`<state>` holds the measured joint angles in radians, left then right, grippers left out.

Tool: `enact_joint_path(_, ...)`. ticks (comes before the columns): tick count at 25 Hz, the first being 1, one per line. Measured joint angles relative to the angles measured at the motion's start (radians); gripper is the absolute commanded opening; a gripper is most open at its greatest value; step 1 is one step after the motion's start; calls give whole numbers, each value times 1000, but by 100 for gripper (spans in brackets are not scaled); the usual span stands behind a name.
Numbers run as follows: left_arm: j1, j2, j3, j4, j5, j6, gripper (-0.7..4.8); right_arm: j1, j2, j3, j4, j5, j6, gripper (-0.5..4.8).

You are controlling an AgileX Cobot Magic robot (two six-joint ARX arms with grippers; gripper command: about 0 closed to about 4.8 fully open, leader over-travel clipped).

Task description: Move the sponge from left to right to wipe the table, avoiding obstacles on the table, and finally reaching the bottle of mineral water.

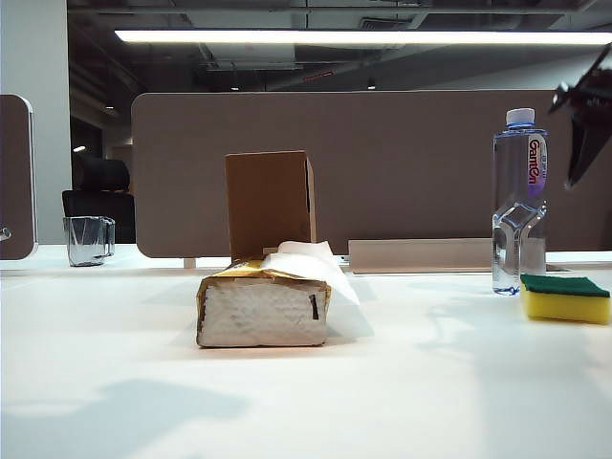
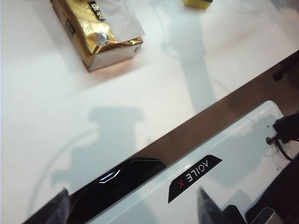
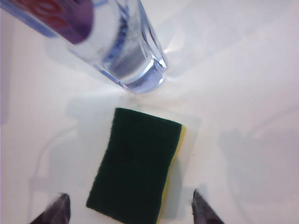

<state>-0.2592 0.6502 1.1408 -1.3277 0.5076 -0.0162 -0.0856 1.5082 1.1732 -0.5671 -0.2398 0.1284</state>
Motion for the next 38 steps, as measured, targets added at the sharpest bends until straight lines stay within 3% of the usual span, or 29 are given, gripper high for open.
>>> enact_joint_path(7, 0, 0, 0, 30, -38, 0, 349, 0, -134, 0, -71, -23, -34, 337)
enact_joint_path(13, 0, 0, 0, 79, -200, 27, 349, 0, -227, -3, -124, -24, -68, 332)
enact_joint_path(30, 1, 0, 0, 162, -512, 73, 341, 0, -461, -136, -128, -25, -76, 313)
enact_joint_path(38, 3, 0, 0, 179, -595, 106, 335, 0, -576, -211, -131, -26, -77, 312)
